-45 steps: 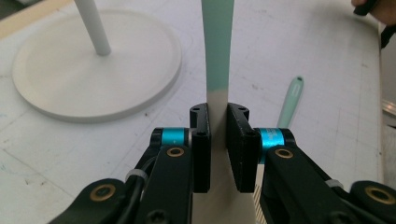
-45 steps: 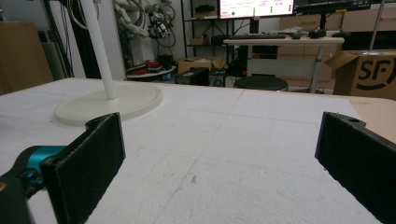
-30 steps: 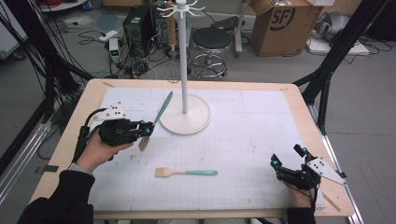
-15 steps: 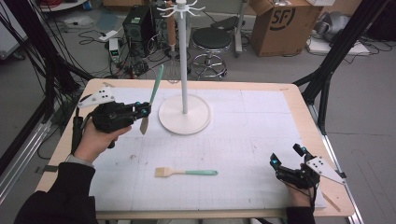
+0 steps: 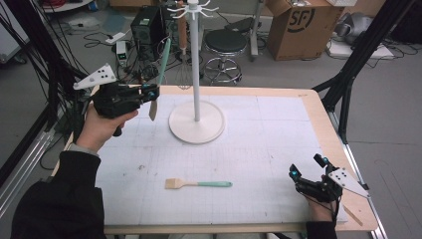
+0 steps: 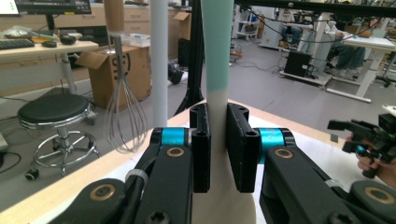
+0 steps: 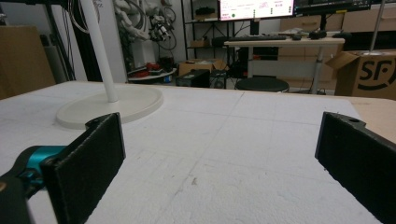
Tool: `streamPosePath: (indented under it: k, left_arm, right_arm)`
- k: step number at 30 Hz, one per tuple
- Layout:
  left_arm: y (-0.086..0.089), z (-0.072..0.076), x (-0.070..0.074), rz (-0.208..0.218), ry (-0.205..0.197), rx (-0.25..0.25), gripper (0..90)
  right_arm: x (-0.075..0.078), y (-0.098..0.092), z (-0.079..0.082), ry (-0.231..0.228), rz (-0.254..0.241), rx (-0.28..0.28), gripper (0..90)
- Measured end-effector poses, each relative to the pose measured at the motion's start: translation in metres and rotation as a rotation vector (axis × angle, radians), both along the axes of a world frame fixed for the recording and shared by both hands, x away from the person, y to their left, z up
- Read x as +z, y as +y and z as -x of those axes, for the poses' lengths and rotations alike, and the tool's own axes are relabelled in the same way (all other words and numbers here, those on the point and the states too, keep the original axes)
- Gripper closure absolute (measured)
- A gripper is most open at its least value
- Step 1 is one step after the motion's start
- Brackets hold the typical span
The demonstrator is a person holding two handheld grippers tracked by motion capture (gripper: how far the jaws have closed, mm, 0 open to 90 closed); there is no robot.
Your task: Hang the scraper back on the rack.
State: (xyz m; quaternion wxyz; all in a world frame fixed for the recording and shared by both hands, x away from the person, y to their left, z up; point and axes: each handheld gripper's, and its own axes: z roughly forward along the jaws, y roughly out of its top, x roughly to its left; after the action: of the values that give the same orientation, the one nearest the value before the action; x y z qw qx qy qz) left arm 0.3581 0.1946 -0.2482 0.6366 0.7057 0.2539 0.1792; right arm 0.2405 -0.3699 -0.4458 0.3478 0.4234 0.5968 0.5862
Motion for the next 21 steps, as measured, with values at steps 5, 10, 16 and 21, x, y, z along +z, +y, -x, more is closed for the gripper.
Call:
streamPosePath:
  k: [5, 10, 16, 21]
  left_arm:
    - [-0.003, -0.007, 0.009, -0.001, -0.012, 0.004, 80.5]
    - [-0.007, -0.016, 0.014, 0.003, -0.021, 0.011, 80.5]
    - [-0.010, -0.023, 0.018, 0.007, -0.033, 0.016, 80.4]
    - [-0.007, -0.031, 0.018, 0.012, -0.029, 0.032, 80.5]
  right_arm:
    - [0.000, 0.000, 0.001, -0.001, -0.009, -0.002, 0.5]
    - [0.000, -0.001, 0.001, -0.001, -0.013, -0.006, 0.5]
    - [0.000, -0.002, 0.001, 0.003, -0.022, -0.004, 0.5]
    - [0.000, -0.003, 0.001, 0.003, -0.028, -0.009, 0.4]
